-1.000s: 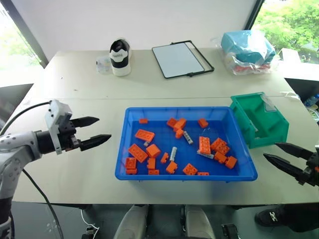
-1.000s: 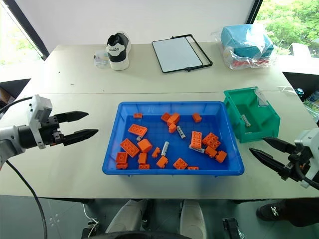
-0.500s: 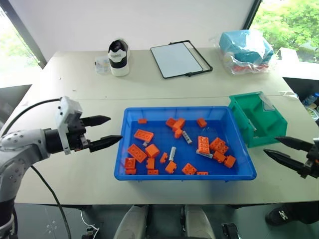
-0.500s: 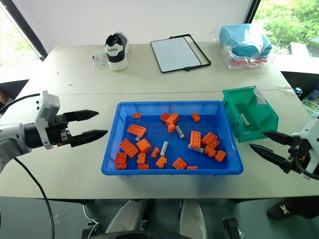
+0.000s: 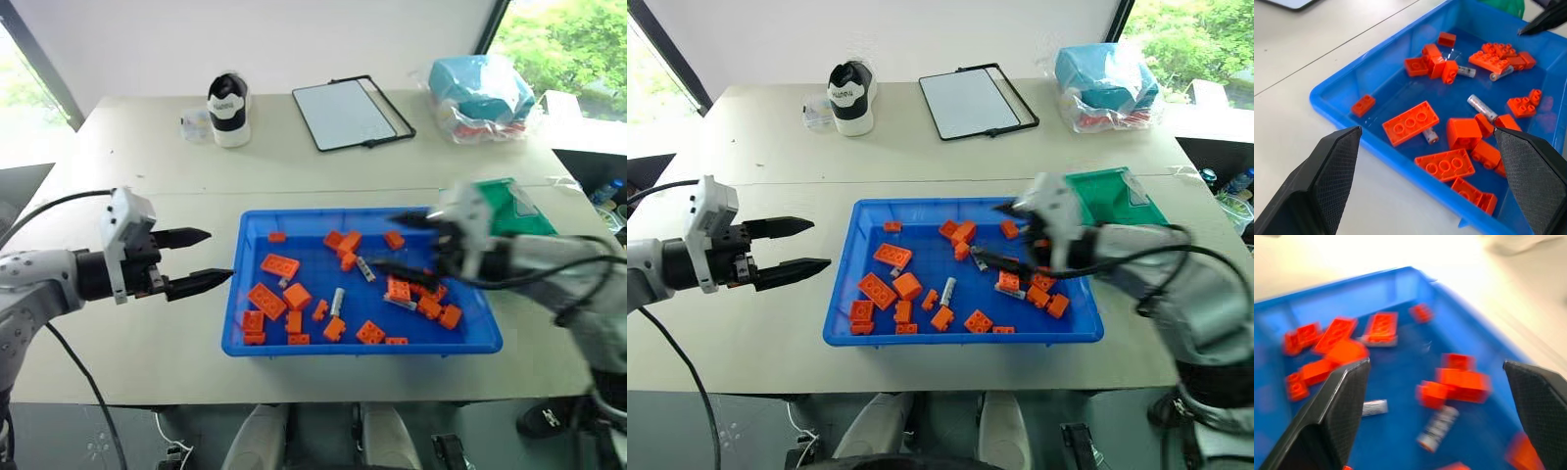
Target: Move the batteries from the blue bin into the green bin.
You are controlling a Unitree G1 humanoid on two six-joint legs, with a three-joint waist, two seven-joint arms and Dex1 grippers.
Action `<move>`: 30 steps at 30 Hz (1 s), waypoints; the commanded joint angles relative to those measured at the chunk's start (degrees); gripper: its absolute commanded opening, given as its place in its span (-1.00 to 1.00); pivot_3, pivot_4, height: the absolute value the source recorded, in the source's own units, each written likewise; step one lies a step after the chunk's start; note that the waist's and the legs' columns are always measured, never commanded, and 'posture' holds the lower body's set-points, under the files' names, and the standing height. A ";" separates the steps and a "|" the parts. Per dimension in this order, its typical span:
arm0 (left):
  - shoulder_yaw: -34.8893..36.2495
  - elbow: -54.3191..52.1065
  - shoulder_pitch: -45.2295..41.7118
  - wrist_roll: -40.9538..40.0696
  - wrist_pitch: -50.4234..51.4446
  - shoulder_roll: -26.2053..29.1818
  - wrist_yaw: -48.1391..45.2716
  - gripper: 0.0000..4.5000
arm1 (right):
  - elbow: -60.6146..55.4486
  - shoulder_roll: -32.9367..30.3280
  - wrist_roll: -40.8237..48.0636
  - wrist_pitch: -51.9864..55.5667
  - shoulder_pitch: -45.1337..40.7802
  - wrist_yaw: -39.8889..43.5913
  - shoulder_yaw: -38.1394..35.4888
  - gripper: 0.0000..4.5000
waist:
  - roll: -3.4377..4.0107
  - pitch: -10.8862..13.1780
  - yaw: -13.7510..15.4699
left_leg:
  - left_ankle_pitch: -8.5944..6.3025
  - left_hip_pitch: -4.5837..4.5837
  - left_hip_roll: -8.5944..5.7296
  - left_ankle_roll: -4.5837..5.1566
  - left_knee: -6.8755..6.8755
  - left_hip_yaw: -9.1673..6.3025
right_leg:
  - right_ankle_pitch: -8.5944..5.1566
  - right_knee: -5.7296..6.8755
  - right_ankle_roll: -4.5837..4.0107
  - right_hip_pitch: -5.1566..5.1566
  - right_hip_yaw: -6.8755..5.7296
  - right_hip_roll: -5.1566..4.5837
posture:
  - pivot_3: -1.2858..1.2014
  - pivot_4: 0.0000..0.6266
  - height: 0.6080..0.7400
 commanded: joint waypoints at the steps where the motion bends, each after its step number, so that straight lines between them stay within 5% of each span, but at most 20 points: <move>1: 3.97 -0.61 2.51 1.14 -2.18 1.18 -1.35 1.00 | 7.09 6.32 -6.41 -0.81 -7.36 -0.68 9.21 0.98 | -0.05 0.02 -0.11 | 0.00 -0.01 -0.01 0.00 0.01 0.00 | 0.03 -0.01 0.02 0.00 0.01 0.01 | 0.03 -0.52 0.87; 12: 9.25 -6.24 7.96 -2.75 -0.56 -1.32 1.51 1.00 | 29.96 22.47 -17.99 -4.73 -18.11 -0.49 17.75 0.98 | -0.10 0.00 -1.42 | 0.12 0.02 0.01 -0.19 0.00 -0.07 | 0.38 0.09 0.21 -0.07 0.14 0.31 | 0.03 -0.52 0.87; 30: 9.80 -5.24 8.07 -3.69 -1.42 -1.78 3.42 1.00 | 29.79 27.86 -24.19 -6.70 -17.63 0.67 16.34 0.98 | -0.09 0.00 -1.44 | 0.13 0.05 0.15 -0.27 -0.06 0.05 | 0.48 0.23 0.11 -0.34 0.45 0.58 | 0.03 -0.52 0.87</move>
